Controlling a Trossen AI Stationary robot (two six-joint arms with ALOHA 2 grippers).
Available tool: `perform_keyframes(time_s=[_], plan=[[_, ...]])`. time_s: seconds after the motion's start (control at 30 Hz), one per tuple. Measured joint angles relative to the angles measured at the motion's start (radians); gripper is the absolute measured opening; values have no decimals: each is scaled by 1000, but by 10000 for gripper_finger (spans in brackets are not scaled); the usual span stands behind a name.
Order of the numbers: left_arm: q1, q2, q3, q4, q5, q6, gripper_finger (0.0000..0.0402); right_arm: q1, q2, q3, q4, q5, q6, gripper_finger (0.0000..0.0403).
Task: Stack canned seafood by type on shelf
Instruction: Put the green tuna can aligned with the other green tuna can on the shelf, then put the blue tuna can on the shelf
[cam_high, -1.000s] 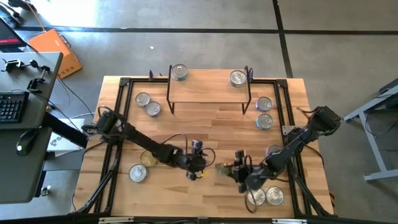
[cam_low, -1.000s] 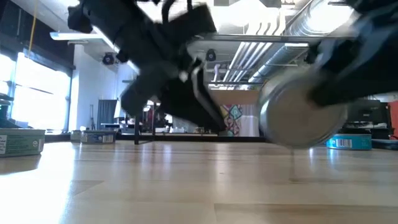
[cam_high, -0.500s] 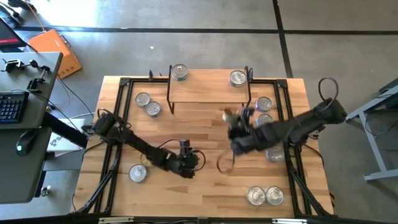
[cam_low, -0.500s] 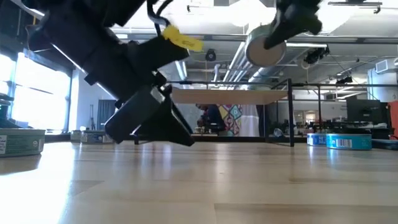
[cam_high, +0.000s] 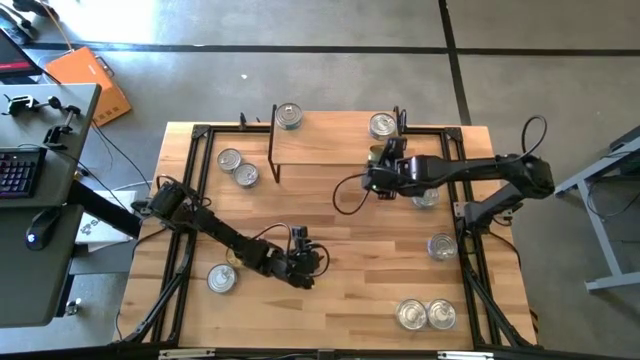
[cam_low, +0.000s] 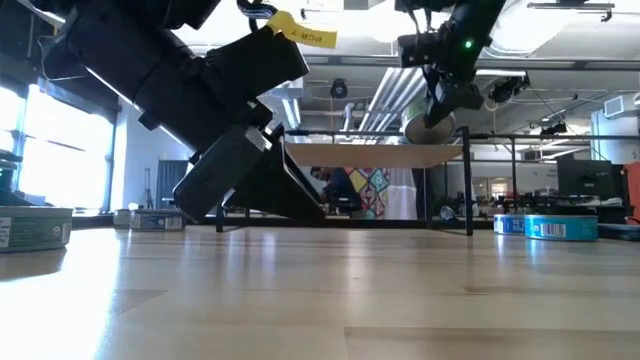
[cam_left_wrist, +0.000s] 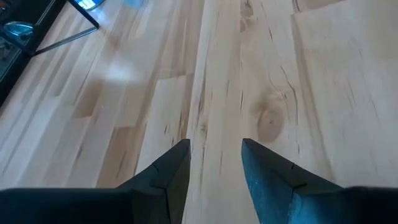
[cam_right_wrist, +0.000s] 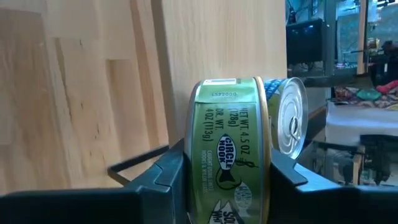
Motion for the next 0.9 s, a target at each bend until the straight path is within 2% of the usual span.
perform_keyframes(time_s=[0.07, 0.27, 0.37, 0.67, 0.8, 0.9], plan=[[-1, 0, 0, 0, 0, 6, 135, -15, 0, 0, 5, -3, 0, 128], [-2, 0, 0, 27, -3, 4, 135, -43, 1, -3, 11, -26, -16, 222], [-3, 0, 0, 30, -3, 4, 135, -58, 1, -3, 14, -38, -23, 246], [-13, 0, 0, 42, -3, 5, 135, -52, -22, 45, -5, -65, 42, 255], [-21, 0, 0, 75, -3, 22, 135, 15, -66, 68, -4, -161, 147, 255], [-28, 0, 0, 110, -3, 40, 135, 107, -94, 59, -10, -230, 243, 255]])
